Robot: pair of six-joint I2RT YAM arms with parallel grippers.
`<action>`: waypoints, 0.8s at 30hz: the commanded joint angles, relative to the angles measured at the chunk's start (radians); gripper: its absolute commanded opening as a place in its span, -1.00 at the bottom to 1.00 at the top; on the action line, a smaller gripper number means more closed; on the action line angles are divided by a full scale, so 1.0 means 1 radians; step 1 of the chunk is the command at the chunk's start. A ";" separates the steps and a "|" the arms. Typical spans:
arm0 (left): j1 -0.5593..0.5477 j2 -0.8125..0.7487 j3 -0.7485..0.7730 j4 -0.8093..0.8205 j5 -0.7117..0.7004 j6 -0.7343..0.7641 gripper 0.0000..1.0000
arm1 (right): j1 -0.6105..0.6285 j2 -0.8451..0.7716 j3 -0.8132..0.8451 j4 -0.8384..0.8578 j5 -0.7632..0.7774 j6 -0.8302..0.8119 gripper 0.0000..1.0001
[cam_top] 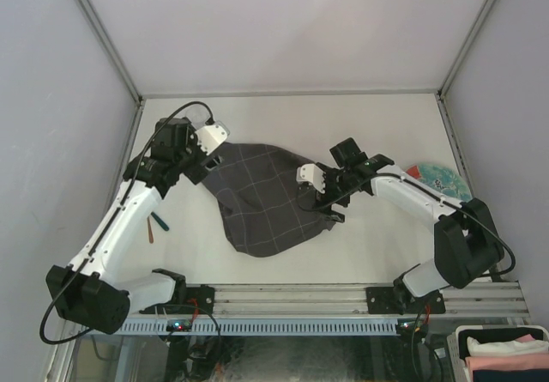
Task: Set the dinner table for one person
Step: Flatten out the napkin at the center of the board.
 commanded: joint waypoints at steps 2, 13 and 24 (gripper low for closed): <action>0.007 -0.061 -0.037 0.010 -0.030 -0.008 1.00 | -0.005 -0.001 0.059 -0.052 -0.068 -0.036 0.99; 0.008 -0.024 -0.017 0.047 -0.021 -0.008 1.00 | 0.025 0.014 0.047 -0.053 -0.073 0.098 0.99; 0.013 -0.055 -0.043 0.019 -0.016 -0.037 1.00 | 0.039 0.017 0.028 -0.064 -0.115 0.091 0.99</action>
